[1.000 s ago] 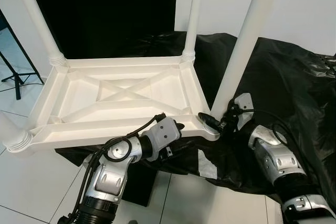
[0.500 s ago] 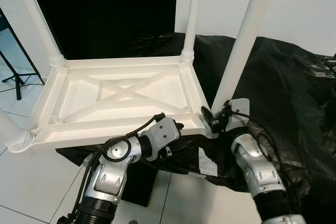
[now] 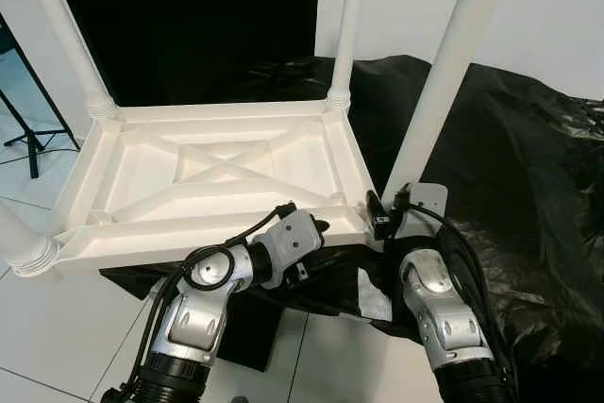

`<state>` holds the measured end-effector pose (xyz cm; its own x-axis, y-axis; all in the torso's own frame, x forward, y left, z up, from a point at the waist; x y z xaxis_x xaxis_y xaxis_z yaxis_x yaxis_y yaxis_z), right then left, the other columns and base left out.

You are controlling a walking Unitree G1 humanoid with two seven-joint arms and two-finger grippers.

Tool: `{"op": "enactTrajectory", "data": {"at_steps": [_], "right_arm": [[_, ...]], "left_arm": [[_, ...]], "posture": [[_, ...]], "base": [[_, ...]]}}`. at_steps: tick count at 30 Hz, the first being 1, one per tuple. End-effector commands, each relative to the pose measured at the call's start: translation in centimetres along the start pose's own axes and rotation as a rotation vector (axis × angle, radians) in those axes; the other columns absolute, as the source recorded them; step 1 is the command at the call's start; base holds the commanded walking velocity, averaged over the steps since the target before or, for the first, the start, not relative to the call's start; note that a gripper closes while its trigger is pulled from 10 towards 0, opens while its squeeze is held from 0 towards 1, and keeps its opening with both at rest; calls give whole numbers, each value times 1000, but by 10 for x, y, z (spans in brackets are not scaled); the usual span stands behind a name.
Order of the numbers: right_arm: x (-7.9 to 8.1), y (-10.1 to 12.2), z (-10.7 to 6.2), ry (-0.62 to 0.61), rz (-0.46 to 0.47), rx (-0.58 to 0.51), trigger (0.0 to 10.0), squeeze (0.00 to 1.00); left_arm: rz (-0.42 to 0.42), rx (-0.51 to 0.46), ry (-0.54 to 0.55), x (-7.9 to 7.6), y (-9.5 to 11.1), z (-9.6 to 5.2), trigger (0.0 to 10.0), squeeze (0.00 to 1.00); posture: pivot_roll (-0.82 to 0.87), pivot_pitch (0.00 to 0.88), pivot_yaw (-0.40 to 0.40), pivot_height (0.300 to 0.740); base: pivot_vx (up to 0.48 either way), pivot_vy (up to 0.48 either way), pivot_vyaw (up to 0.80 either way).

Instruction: Building children table

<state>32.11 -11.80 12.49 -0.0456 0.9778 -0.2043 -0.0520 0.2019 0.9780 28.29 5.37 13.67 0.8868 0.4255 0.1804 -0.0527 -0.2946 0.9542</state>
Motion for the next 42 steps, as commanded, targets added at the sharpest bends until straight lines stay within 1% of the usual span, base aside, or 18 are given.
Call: {"op": "enactTrajectory", "data": {"at_steps": [1, 10, 11, 12, 15, 16, 17, 18, 20, 25, 27, 28, 30, 35, 36, 37, 38, 42], "right_arm": [[0, -3, -4, 21, -7, 0, 10000, 1000], [-9, 3, -7, 125, 0, -59, 10000, 1000], [-11, 3, -9, 155, 8, -69, 10000, 1000], [-20, 2, -12, 242, -6, -92, 10000, 1000], [-27, 1, -13, 299, -13, -99, 10000, 1000], [-29, 0, -13, 327, -15, -102, 10000, 541], [-29, 0, -13, 327, -15, -102, 10000, 541], [-30, -1, -12, 378, -31, -103, 10000, 0], [-31, -4, -8, 478, -69, -96, 10000, 0], [-32, -5, -7, 508, -83, -94, 10000, 0], [-28, -8, 5, 618, -133, -80, 10000, 0], [-28, -8, 5, 618, -133, -80, 10000, 0], [-21, -8, 14, 708, -172, -73, 10000, 0], [-15, -6, 21, 780, -198, -77, 10000, 0], [-15, -5, 22, 794, -205, -80, 3843, 0], [-15, -5, 22, 807, -210, -81, 549, 0], [-15, -6, 22, 818, -215, -81, 0, 0], [-16, -8, 20, 841, -209, -79, 0, 0]], "left_arm": [[-6, -32, 124, 11, 4, 0, 10000, 0], [-9, -31, 128, 10, 3, -1, 10000, 0], [-10, -31, 129, 10, 3, -1, 10000, 0], [-11, -30, 132, 11, 2, -2, 10000, 0], [-11, -29, 134, 12, 2, -3, 10000, 0], [-11, -28, 134, 12, 2, -3, 10000, 0], [-11, -28, 134, 12, 2, -3, 10000, 0], [-11, -27, 134, 12, 2, -3, 10000, 0], [-8, -24, 132, 13, 1, -3, 10000, 0], [-7, -24, 131, 13, 1, -3, 10000, 0], [-3, -26, 134, 14, 3, -2, 10000, 0], [-3, -26, 134, 14, 3, -2, 10000, 0], [0, -27, 137, 14, 3, -2, 10000, 0], [1, -27, 143, 14, 3, -2, 10000, 0], [1, -28, 145, 14, 3, -2, 10000, 0], [1, -29, 146, 13, 3, -2, 10000, 0], [1, -29, 148, 14, 3, -2, 10000, 0], [1, -28, 152, 14, 3, -2, 10000, 0]], "posture": [[3, 0, -43, 740], [6, 0, -50, 740], [6, 0, -50, 740], [7, 0, -49, 740], [4, 0, -47, 740], [4, 0, -47, 740], [4, 0, -47, 740], [4, 0, -45, 740], [3, 0, -43, 740], [3, 0, -43, 740], [18, 0, -52, 740], [18, 0, -52, 740], [26, 0, -60, 740], [35, 0, -69, 740], [39, 0, -76, 740], [41, 0, -78, 740], [42, 0, -78, 740], [40, 0, -81, 740]], "base": [[0, 0, 0], [0, 0, 0], [0, 0, 0], [0, 0, 0], [0, 0, 0], [0, 0, 0], [0, 0, 0], [0, 0, 0], [0, 0, 0], [0, 0, 0], [0, 0, 0], [0, 0, 0], [0, 0, 0], [0, 0, 0], [0, 0, 0], [0, 0, 0], [0, 0, 0], [0, 0, 0]]}}
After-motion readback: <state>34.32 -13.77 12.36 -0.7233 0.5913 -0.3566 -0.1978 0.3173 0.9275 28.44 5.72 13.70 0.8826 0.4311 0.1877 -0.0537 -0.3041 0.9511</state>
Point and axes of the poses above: a point about 5 cm out from each wrist's last joint towards the gripper, its own z axis pointing out of the wrist towards the gripper, its own y axis along the axis of the wrist's last joint, x = y × z, the point moved 3 cm from there along z, pointing out of the wrist towards the gripper, and after that the axes turned 12 degrees about -z, right-handed, at the moved point
